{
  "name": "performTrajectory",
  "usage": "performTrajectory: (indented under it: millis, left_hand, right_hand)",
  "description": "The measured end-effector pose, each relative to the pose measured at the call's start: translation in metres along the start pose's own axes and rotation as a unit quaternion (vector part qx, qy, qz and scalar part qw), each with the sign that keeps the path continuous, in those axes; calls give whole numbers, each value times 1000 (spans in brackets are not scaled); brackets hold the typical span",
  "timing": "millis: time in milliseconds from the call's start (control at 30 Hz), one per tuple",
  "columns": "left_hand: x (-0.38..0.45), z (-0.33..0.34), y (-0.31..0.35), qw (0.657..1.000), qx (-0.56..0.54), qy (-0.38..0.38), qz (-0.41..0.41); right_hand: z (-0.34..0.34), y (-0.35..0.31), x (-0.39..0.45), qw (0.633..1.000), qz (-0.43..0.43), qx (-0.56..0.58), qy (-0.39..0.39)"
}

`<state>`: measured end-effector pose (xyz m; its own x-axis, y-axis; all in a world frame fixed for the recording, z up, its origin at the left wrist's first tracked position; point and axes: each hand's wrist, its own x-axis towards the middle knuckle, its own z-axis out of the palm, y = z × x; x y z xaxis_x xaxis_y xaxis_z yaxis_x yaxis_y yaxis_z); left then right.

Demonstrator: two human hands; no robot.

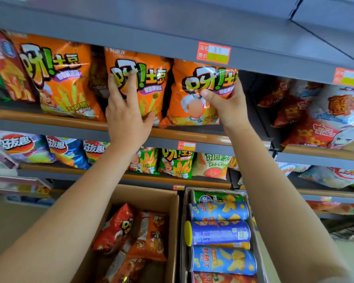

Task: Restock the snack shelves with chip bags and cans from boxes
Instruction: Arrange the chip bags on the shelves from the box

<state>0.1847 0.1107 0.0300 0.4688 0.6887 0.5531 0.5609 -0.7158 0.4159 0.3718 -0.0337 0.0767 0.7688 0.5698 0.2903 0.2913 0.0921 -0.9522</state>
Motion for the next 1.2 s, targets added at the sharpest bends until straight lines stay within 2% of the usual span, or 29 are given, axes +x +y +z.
performTrajectory:
  millis: [167, 300, 367, 467, 533, 567, 600, 667, 733, 800, 833, 933, 1000, 1067, 1133, 1200]
  left_hand:
    - [-2, 0, 1, 1000, 20, -5, 0]
    - [-5, 3, -2, 1000, 20, -14, -3]
    - [-7, 0, -3, 1000, 7, -23, 2]
    - [-23, -11, -3, 999, -40, -3, 12]
    - [-51, -15, -8, 996, -82, 28, 29]
    - [-70, -14, -14, 993, -107, 28, 29]
    - [-91, -9, -24, 991, -129, 7, 18]
    - [-138, 7, -51, 982, -144, -106, -60]
    - [-188, 30, -87, 944, -133, -248, -174]
    - [-234, 51, -123, 890, -104, -356, -265]
    - [-257, 62, -140, 862, -88, -395, -304]
    - [-313, 91, -182, 789, -96, -447, -410]
    - [-341, 110, -203, 736, -97, -458, -488]
    - [-366, 132, -222, 687, -98, -470, -545]
    - [-394, 153, -241, 642, -104, -485, -585]
    - [-413, 169, -252, 602, -109, -512, -603]
  right_hand:
    - [-6, 7, 5, 998, 7, -17, 54]
    - [11, 19, -11, 993, 45, -110, -8]
    - [14, 21, -19, 988, 54, -145, -6]
    - [11, 19, -48, 975, 4, -200, 93]
    - [20, 18, -90, 964, -36, -185, 185]
    - [28, 21, -115, 966, -61, -161, 195]
    - [38, 28, -141, 974, -59, -145, 164]
    - [65, 60, -187, 987, 39, -152, 17]
    - [92, 117, -229, 960, 197, -158, -123]
    - [112, 172, -266, 892, 368, -183, -189]
    - [122, 198, -283, 852, 446, -197, -191]
    - [150, 254, -328, 753, 623, -137, -163]
    - [167, 284, -352, 709, 685, -106, -132]
    - [179, 311, -367, 710, 687, -129, -84]
    - [184, 335, -372, 706, 695, -136, 9]
    - [186, 357, -372, 671, 730, -40, 126]
